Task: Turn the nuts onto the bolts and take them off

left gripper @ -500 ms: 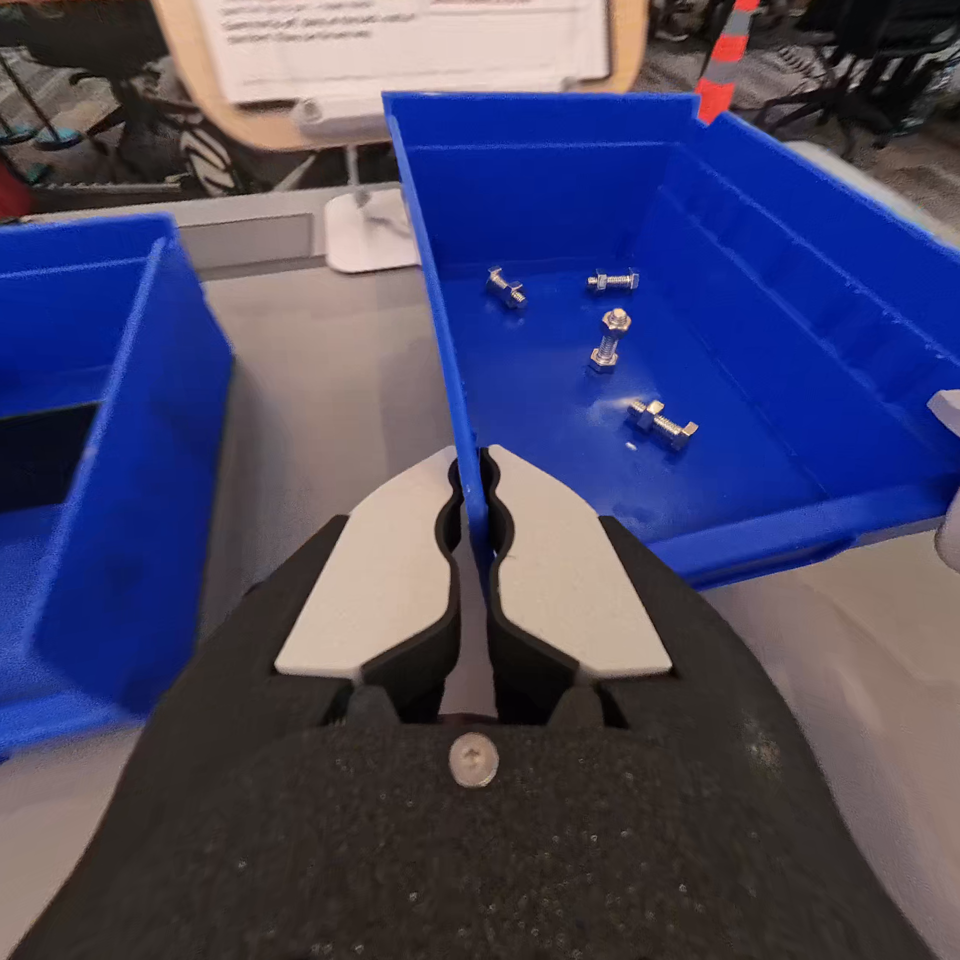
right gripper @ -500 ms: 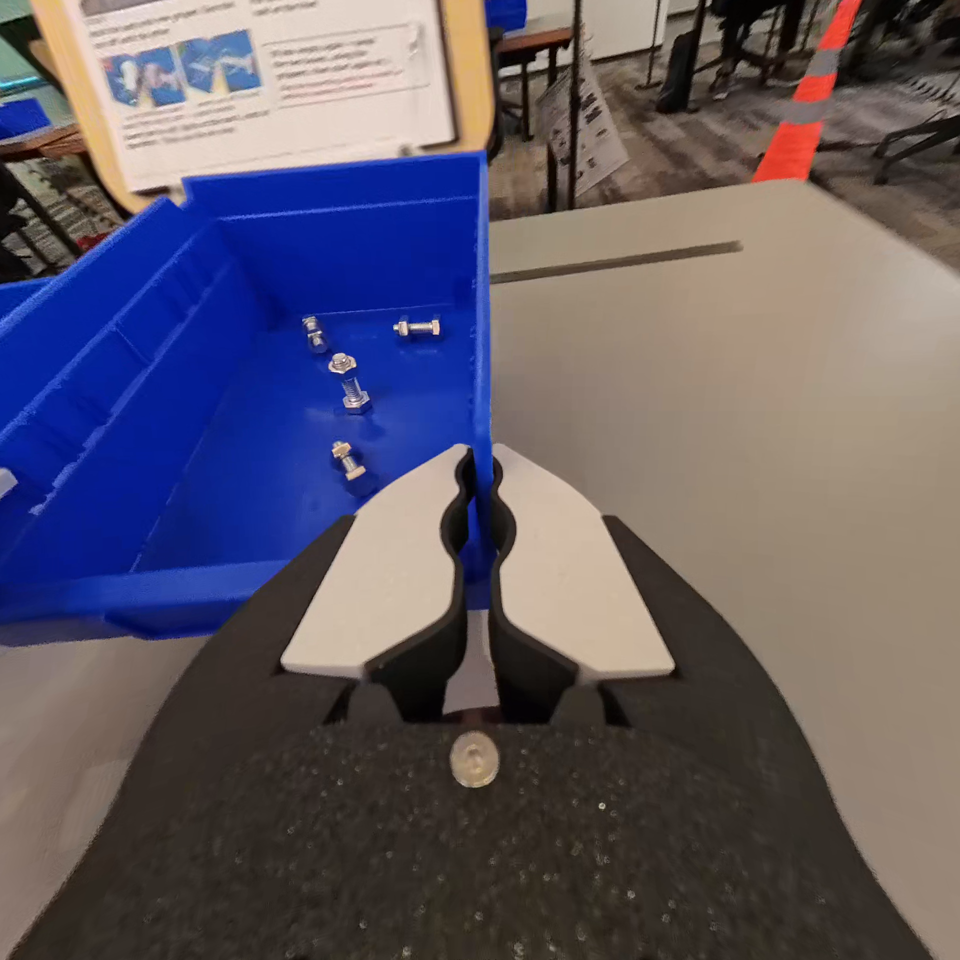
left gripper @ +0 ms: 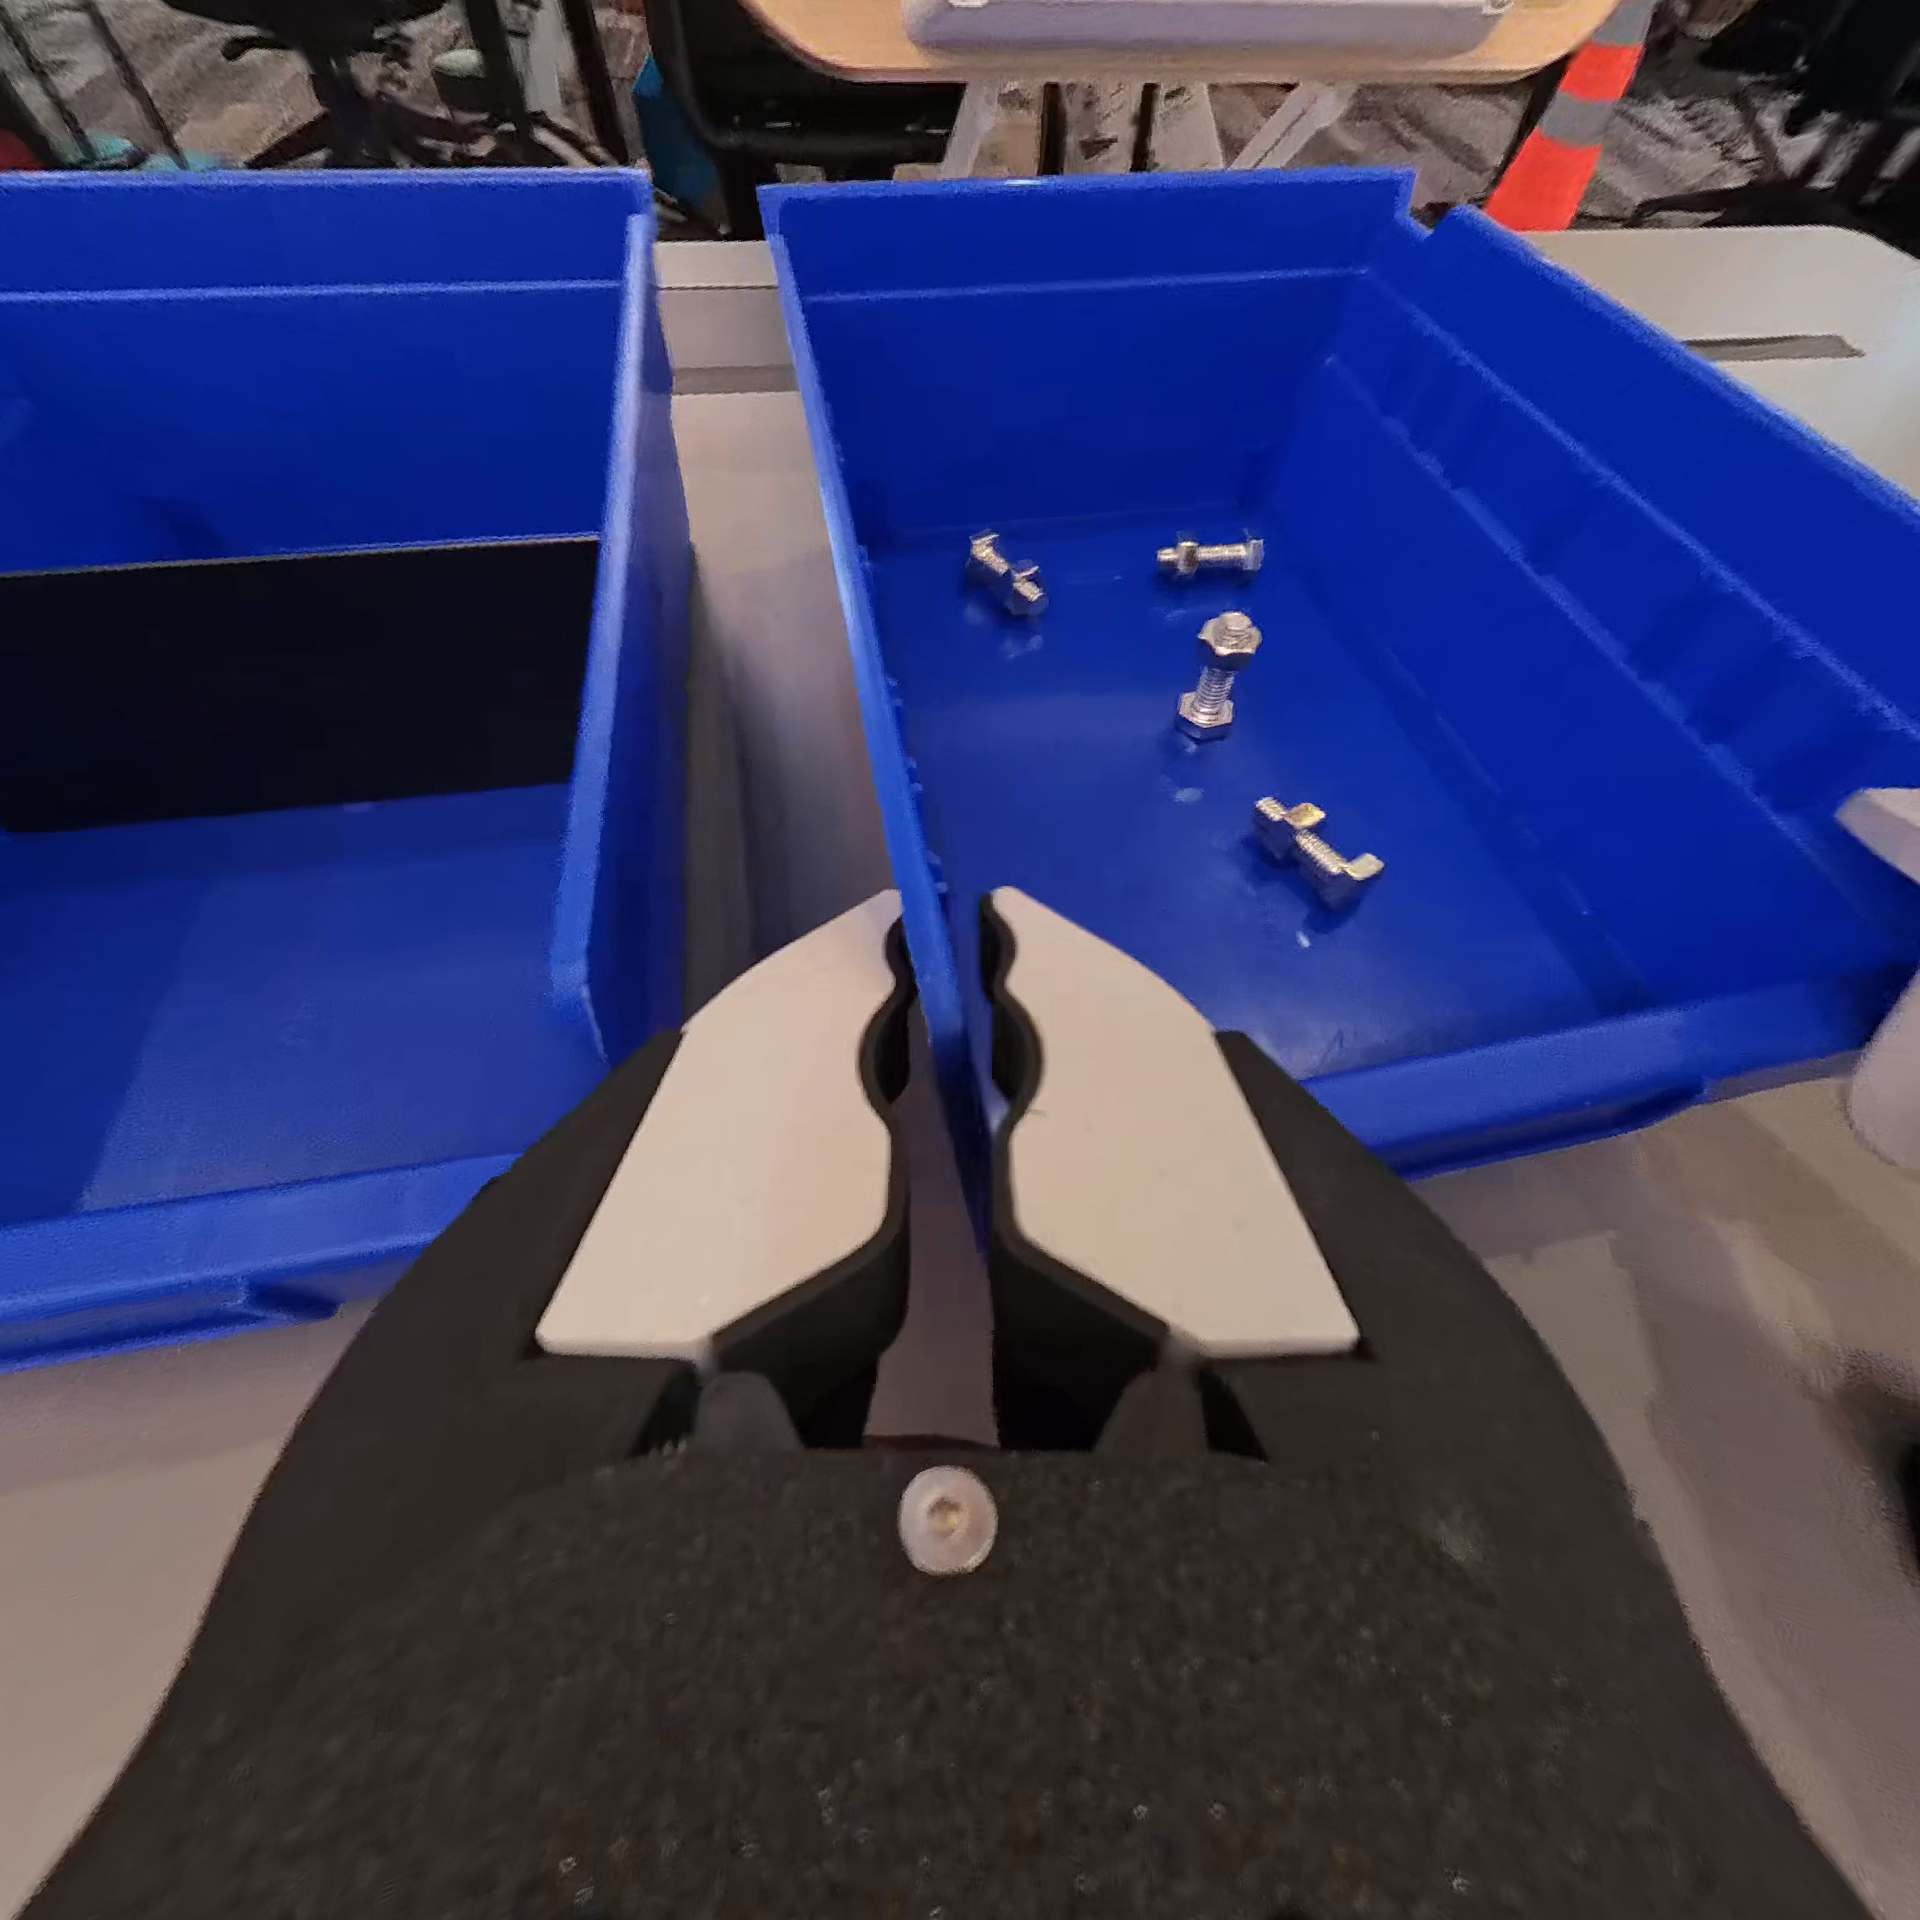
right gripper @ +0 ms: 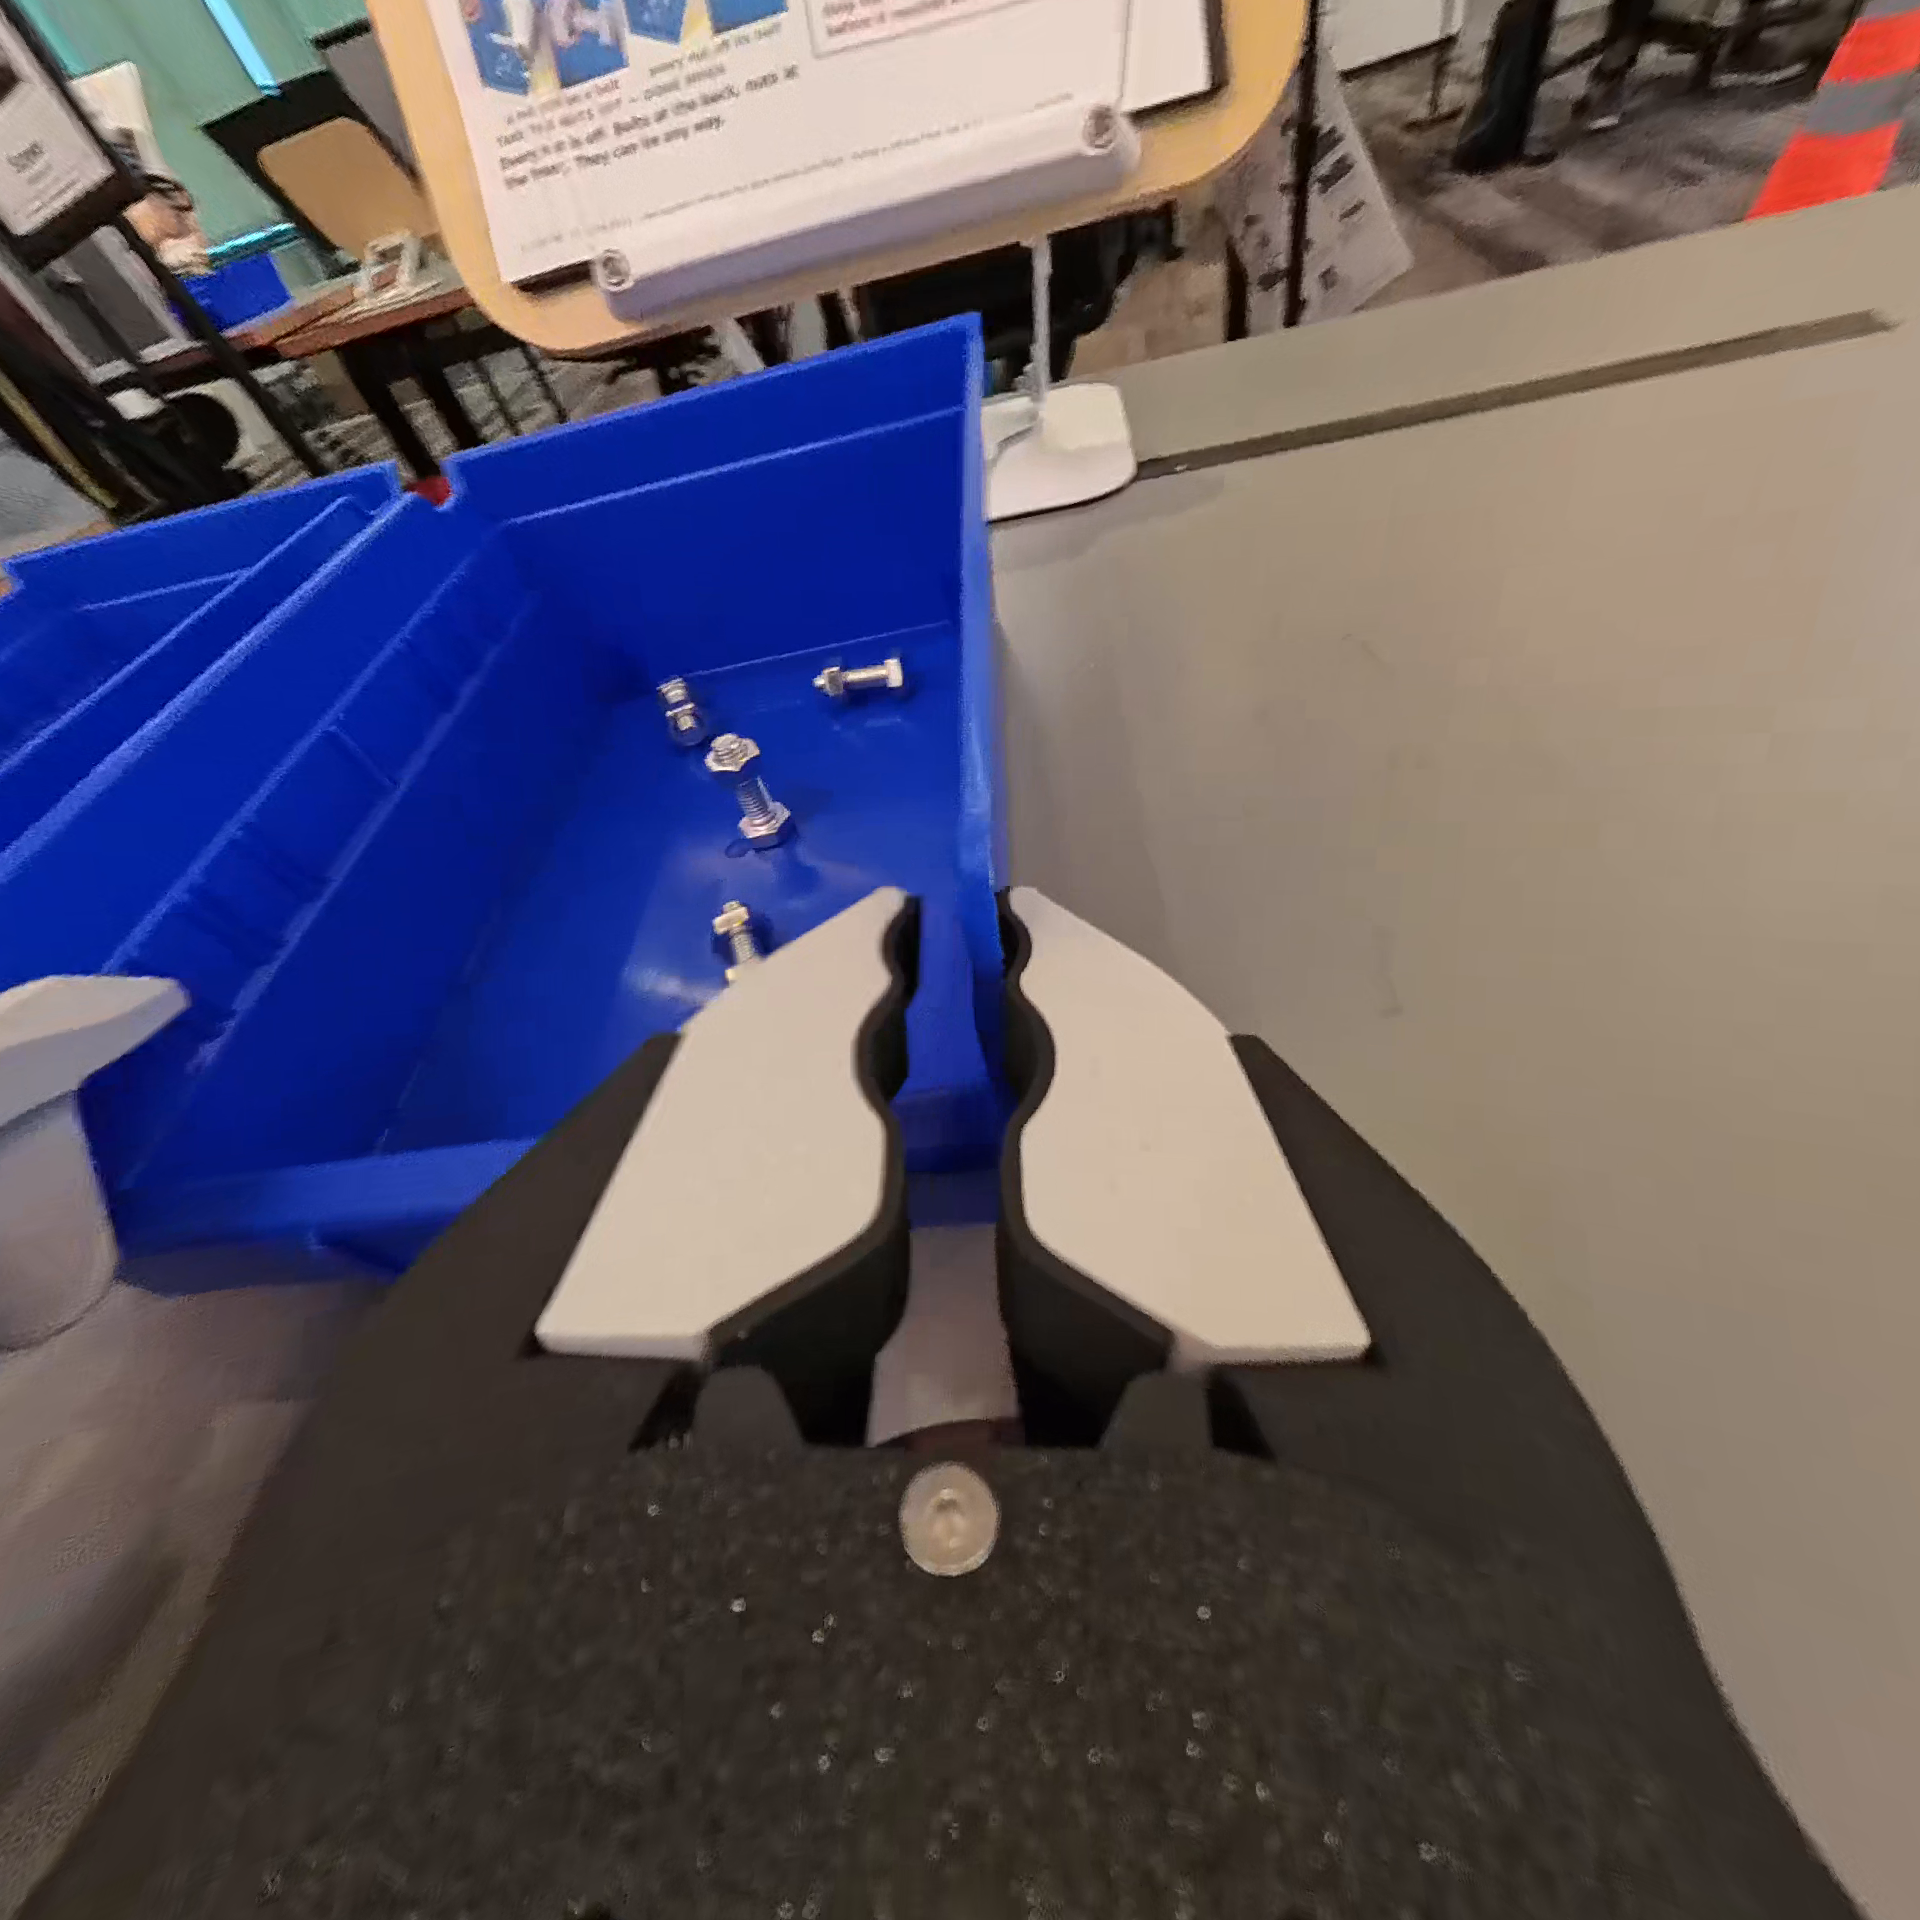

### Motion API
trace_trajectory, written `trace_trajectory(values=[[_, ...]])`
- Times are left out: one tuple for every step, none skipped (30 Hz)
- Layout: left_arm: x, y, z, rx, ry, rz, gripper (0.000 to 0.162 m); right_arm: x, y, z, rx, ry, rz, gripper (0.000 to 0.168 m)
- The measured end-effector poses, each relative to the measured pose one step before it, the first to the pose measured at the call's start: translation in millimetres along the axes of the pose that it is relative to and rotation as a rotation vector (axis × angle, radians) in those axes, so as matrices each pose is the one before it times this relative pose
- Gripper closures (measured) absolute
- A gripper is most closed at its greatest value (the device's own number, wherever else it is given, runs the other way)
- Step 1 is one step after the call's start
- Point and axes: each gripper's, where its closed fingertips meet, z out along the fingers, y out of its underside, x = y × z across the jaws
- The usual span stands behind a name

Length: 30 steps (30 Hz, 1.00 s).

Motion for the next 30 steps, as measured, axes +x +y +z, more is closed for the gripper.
trace_trajectory(values=[[5.42, 2.61, -3.58, -0.0172, 0.0500, -0.0069, 0.143, -3.78, 0.27, -1.57, -0.0070, -0.0432, -0.0191, 0.148], [6.05, 3.62, -8.19, -0.0353, 0.0544, -0.0267, 0.133, -3.22, -1.23, -3.80, 0.0004, -0.0428, -0.0399, 0.142], [8.37, 0.07, -11.84, -0.0060, 0.0666, -0.0278, 0.122, -2.59, -3.70, -6.71, 0.0182, -0.0393, -0.0579, 0.134], [8.11, -0.72, -14.17, 0.0065, 0.0620, -0.0151, 0.112, -1.44, -5.56, -8.78, 0.0262, -0.0313, -0.0655, 0.124], [3.03, -0.45, -16.00, 0.0038, 0.0298, 0.0119, 0.102, 0.38, -6.69, -9.19, 0.0256, -0.0152, -0.0542, 0.117], [-2.28, -0.60, -17.25, 0.0083, 0.0052, 0.0249, 0.092, 0.85, -6.22, -8.12, 0.0196, -0.0059, -0.0440, 0.111], [-6.62, 1.09, -18.09, 0.0103, -0.0038, 0.0114, 0.085, -1.47, -5.02, -6.80, 0.0084, -0.0120, -0.0378, 0.103], [-11.16, 2.07, -18.11, 0.0145, -0.0054, -0.0059, 0.085, -4.35, -4.00, -5.34, 0.0005, -0.0191, -0.0308, 0.099], [-16.42, 2.05, -17.26, 0.0203, -0.0108, -0.0196, 0.089, -8.16, -3.87, -3.68, 0.0002, -0.0299, -0.0226, 0.099], [-22.22, 2.02, -15.21, 0.0168, -0.0228, -0.0269, 0.092, -11.21, -3.62, -2.30, -0.0012, -0.0344, -0.0183, 0.098], [-26.73, 2.51, -11.76, 0.0031, -0.0336, -0.0233, 0.094, -12.42, -3.38, -1.33, -0.0032, -0.0263, -0.0196, 0.098], [-31.93, 3.11, -7.61, -0.0115, -0.0625, -0.0226, 0.093, -15.39, -3.90, -0.59, 0.0027, -0.0318, -0.0210, 0.098], [-31.24, 1.67, -3.18, -0.0156, -0.0633, -0.0199, 0.090, -19.08, -4.55, 0.37, 0.0108, -0.0434, -0.0162, 0.099], [-27.37, -2.02, 1.37, 0.0028, -0.0504, -0.0101, 0.090, -23.22, -3.65, 1.76, 0.0071, -0.0614, -0.0083, 0.100], [-22.94, -2.53, 5.46, 0.0014, -0.0384, -0.0088, 0.092, -27.29, -1.72, 2.89, -0.0038, -0.0809, -0.0006, 0.102], [-17.65, -2.38, 8.13, -0.0153, -0.0250, -0.0095, 0.092, -29.33, -0.18, 3.92, -0.0089, -0.0927, 0.0081, 0.107], [-12.30, -4.45, 10.44, -0.0096, -0.0139, 0.0064, 0.092, -27.96, 1.19, 5.14, -0.0077, -0.0875, 0.0120, 0.109], [-9.30, -4.90, 12.12, -0.0092, -0.0126, 0.0157, 0.093, -23.77, 3.43, 6.42, -0.0133, -0.0683, 0.0129, 0.109], [-8.99, -3.54, 13.07, -0.0199, -0.0230, 0.0203, 0.095, -19.38, 6.08, 6.87, -0.0269, -0.0543, 0.0075, 0.108], [-9.11, -2.95, 12.47, -0.0238, -0.0340, 0.0225, 0.098, -13.39, 7.14, 6.82, -0.0337, -0.0299, 0.0015, 0.108], [-4.78, -4.39, 10.91, -0.0075, -0.0172, 0.0112, 0.099, -8.46, 6.09, 5.91, -0.0305, -0.0128, -0.0041, 0.107], [2.00, -4.76, 9.11, 0.0014, 0.0195, 0.0045, 0.107, -3.93, 4.28, 4.79, -0.0226, 0.0018, -0.0093, 0.107], [4.92, -3.95, 7.01, -0.0016, 0.0324, -0.0006, 0.117, 1.07, 2.62, 3.76, -0.0168, 0.0213, -0.0083, 0.107], [6.37, -4.70, 4.55, 0.0092, 0.0330, 0.0006, 0.130, 3.33, 0.57, 3.25, -0.0098, 0.0252, -0.0021, 0.107], [6.86, -3.98, 2.52, 0.0101, 0.0309, 0.0155, 0.152, 4.60, -0.99, 2.87, -0.0019, 0.0261, 0.0064, 0.107], [-1.44, -2.40, 0.93, 0.0047, -0.0284, 0.0169, 0.159, 5.50, -1.79, 3.10, 0.0015, 0.0277, 0.0158, 0.106], [-1.07, 0.35, -0.08, -0.0050, -0.0262, 0.0117, 0.158, 5.53, -1.56, 3.86, -0.0013, 0.0284, 0.0245, 0.104], [1.27, 2.08, -2.24, -0.0075, -0.0051, -0.0067, 0.158, 4.92, -0.72, 4.52, -0.0095, 0.0262, 0.0285, 0.103], [2.64, 3.15, -5.16, -0.0018, 0.0063, -0.0282, 0.159, 4.08, 0.13, 4.85, -0.0164, 0.0238, 0.0293, 0.103], [1.46, 4.71, -7.02, 0.0009, -0.0020, -0.0234, 0.159, 3.08, -0.20, 4.74, -0.0142, 0.0210, 0.0314, 0.103]])
